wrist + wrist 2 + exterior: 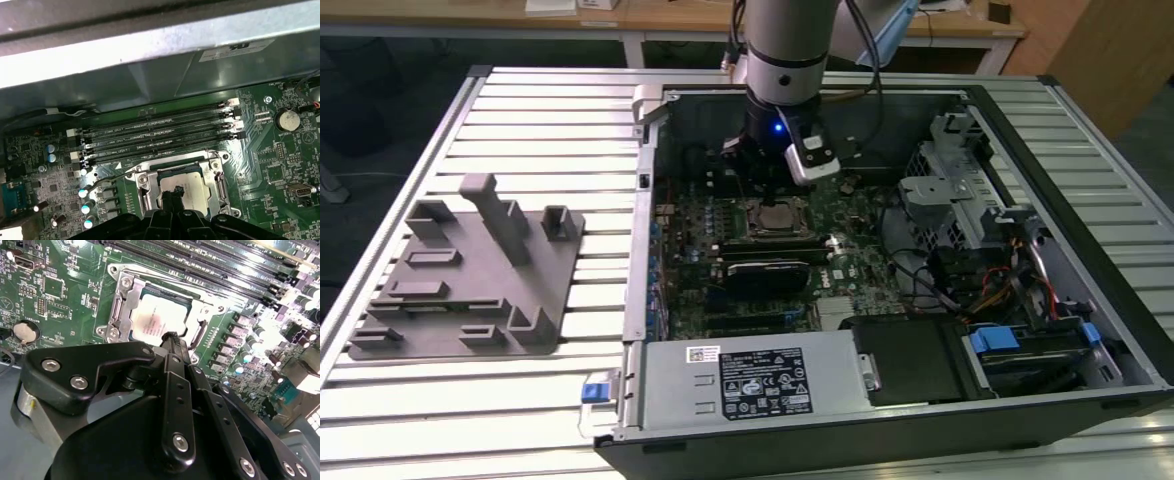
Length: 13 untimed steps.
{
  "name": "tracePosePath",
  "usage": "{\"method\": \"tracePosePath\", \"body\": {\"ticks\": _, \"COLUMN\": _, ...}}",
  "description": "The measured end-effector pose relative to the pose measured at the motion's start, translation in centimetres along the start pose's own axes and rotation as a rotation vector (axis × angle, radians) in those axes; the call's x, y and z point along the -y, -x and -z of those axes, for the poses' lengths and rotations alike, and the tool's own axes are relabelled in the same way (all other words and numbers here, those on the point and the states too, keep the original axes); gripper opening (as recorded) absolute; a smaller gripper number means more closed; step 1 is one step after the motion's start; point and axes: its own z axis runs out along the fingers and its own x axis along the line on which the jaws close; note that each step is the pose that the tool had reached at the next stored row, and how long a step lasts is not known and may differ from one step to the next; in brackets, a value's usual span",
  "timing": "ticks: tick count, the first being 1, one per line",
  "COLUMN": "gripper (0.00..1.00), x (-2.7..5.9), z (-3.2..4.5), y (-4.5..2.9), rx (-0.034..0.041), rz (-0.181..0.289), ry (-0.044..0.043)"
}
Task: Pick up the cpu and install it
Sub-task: 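Close the cpu cover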
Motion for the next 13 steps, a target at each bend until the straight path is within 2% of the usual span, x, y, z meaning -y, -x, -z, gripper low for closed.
{"method": "tracePosePath", "body": {"ticks": 13, "gripper": 0.11, "x": 0.69, "z": -0.36, "y": 0.04, "rx": -0.0025, "rz": 0.058, "ry": 0.0002}}
